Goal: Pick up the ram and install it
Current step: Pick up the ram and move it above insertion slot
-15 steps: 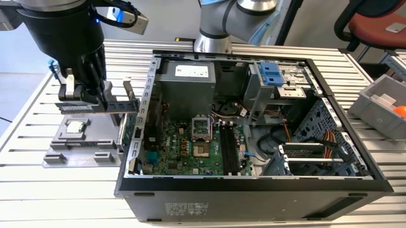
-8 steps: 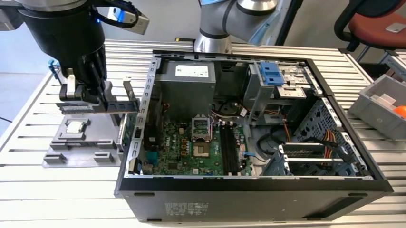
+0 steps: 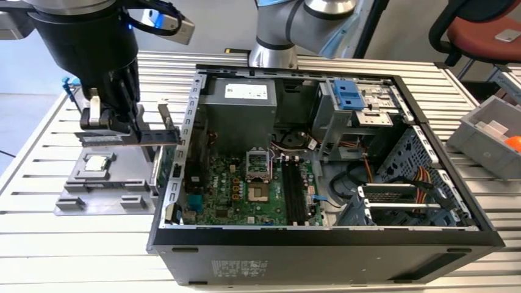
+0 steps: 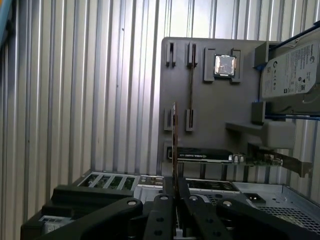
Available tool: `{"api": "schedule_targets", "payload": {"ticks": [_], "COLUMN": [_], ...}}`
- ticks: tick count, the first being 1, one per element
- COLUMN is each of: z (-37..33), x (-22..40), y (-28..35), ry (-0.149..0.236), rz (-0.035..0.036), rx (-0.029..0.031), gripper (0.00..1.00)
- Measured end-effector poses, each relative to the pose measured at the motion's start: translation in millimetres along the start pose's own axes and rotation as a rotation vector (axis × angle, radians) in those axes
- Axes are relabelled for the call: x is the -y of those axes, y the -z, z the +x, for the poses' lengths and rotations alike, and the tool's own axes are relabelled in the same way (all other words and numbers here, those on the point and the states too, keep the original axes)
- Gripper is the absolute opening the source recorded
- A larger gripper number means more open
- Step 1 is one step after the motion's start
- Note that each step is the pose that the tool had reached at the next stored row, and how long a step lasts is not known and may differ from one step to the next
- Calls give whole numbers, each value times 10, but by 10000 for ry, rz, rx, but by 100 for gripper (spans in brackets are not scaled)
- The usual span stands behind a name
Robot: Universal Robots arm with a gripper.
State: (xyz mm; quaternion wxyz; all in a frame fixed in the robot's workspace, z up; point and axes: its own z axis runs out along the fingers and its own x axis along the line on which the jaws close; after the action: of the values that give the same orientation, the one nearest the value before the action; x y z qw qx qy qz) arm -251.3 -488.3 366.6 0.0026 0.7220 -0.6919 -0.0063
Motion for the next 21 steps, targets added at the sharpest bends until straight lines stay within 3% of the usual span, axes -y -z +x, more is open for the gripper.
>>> {"api": "schedule_targets", "payload": {"ticks": [9, 21], "z": [2, 17], "x": [53, 394], "y": [1, 5], "ry": [0, 0], "rz": [-1, -1], "rx": [0, 0], "gripper": [0, 0]}}
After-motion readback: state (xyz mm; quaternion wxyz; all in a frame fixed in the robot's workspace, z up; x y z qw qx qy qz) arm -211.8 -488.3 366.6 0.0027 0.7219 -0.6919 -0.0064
